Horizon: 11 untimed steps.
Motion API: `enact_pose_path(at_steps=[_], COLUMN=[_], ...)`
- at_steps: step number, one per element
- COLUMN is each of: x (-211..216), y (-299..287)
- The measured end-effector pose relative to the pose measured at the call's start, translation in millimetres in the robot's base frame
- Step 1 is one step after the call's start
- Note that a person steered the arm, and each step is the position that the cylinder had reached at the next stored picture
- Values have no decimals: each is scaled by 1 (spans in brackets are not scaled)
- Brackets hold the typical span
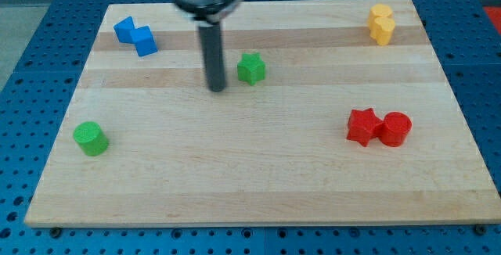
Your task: Point at the green circle
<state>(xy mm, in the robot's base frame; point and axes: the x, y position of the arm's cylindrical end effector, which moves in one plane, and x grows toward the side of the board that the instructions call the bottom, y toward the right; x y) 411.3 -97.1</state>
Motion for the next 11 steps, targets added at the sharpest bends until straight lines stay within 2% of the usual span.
enact_pose_path(at_steps=[1,3,4,5,6,7,8,9,10,11], x=[22,132,158,159,139,68,62,37,14,11], y=[-52,-58,-99,-156,-192,-172,-166,-127,-118,-151])
